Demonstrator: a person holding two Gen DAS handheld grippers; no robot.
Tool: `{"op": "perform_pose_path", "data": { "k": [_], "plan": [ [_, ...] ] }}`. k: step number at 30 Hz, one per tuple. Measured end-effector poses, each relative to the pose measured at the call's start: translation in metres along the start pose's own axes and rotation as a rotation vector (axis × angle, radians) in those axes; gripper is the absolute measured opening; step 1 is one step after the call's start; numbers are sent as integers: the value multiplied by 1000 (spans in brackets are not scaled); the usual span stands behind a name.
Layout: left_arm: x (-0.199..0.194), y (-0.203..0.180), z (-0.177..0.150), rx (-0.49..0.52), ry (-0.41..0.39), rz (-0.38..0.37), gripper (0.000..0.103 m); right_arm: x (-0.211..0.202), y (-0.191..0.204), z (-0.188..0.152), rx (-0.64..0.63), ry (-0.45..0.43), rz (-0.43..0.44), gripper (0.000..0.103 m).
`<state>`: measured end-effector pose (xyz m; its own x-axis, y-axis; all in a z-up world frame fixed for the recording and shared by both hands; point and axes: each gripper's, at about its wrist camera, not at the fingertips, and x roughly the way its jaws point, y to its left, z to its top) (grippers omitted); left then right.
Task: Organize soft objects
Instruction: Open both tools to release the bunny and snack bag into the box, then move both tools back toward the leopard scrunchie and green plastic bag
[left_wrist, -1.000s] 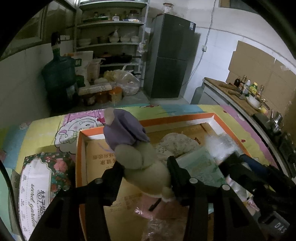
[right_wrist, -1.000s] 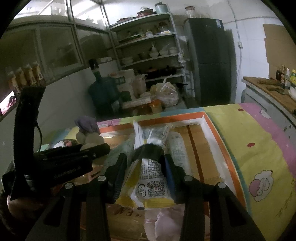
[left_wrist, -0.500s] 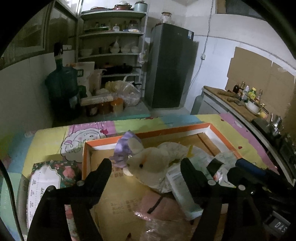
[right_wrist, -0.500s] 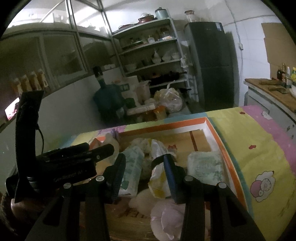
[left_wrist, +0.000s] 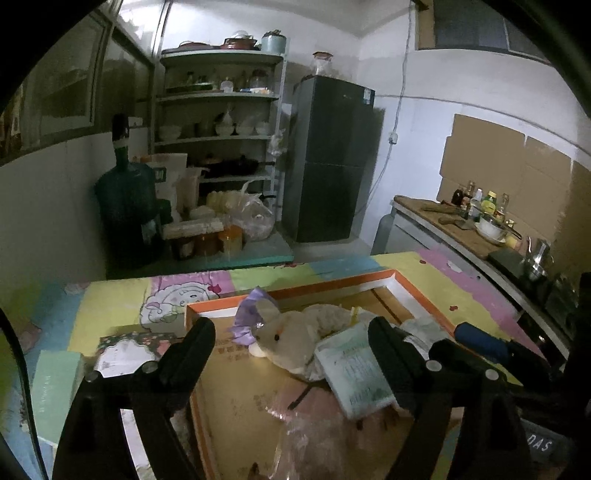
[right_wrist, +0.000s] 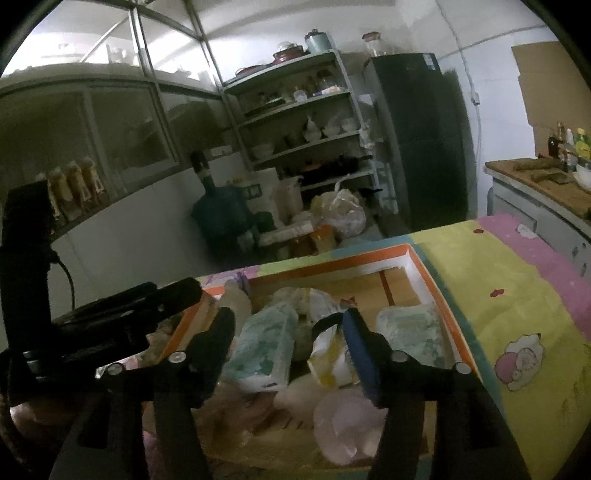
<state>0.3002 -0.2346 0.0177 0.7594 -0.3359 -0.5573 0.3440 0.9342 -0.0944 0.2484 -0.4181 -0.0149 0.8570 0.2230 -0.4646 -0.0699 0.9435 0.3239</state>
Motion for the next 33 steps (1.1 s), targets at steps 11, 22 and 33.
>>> {"op": "perform_pose_path", "data": {
  "k": [11, 22, 33],
  "plan": [
    [-46, 9, -13, 11, -60, -23, 85, -25, 30, -5, -6, -52, -2, 71],
    [-97, 44, -27, 21, -151, 66, 91, -55, 78, -12, -84, -179, -65, 76],
    [-145, 117, -54, -111, -147, 111, 89, -60, 130, -38, -124, -162, 14, 76]
  ]
}}
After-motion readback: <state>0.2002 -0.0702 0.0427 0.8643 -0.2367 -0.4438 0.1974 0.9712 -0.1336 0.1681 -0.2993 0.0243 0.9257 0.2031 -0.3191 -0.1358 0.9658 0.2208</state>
